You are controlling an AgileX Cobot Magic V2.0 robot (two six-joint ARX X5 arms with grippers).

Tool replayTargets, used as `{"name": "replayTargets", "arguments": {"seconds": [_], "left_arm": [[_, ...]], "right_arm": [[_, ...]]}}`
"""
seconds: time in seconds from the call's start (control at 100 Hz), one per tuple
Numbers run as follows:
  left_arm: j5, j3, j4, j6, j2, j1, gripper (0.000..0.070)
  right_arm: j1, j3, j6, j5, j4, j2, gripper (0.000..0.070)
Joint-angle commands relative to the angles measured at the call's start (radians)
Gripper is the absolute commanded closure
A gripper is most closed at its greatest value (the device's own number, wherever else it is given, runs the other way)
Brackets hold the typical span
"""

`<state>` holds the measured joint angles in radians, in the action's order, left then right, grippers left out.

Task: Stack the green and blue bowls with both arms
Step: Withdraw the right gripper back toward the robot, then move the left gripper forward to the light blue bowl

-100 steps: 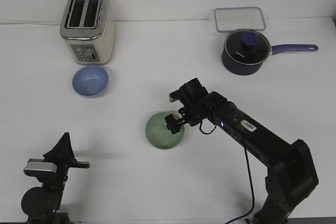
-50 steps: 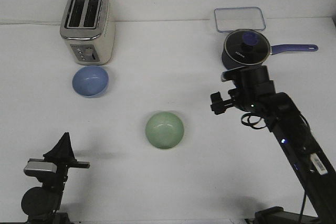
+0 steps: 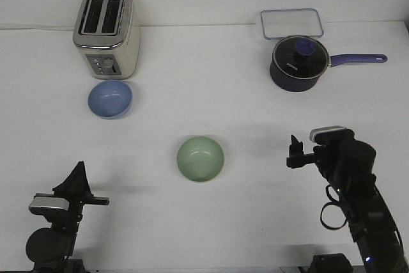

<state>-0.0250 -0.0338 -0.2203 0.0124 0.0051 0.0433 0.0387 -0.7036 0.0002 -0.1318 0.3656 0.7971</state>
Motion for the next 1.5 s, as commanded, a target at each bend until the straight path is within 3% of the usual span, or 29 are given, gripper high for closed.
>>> {"name": "replayTargets", "arguments": {"seconds": [0.0, 0.15, 0.37, 1.37, 1.49], "left_arm": [[0.003, 0.02, -0.011, -0.011, -0.001, 0.0, 0.0688], [0.003, 0.02, -0.011, -0.011, -0.001, 0.0, 0.0688], [0.003, 0.02, -0.011, -0.011, -0.001, 0.0, 0.0688], [0.003, -0.007, -0.076, -0.011, -0.001, 0.0, 0.0688], [0.003, -0.07, -0.038, 0.027, 0.008, 0.0, 0.0688]], "right_arm": [[0.005, 0.072, 0.031, -0.014, -0.113, -0.043, 0.0134], [0.008, 0.189, 0.051, -0.024, -0.2, -0.129, 0.0134], [0.008, 0.195, 0.049, -0.024, -0.237, -0.15, 0.0134], [0.008, 0.195, 0.052, -0.024, -0.237, -0.149, 0.0134], [0.008, 0.195, 0.052, -0.024, -0.236, -0.149, 0.0134]]}}
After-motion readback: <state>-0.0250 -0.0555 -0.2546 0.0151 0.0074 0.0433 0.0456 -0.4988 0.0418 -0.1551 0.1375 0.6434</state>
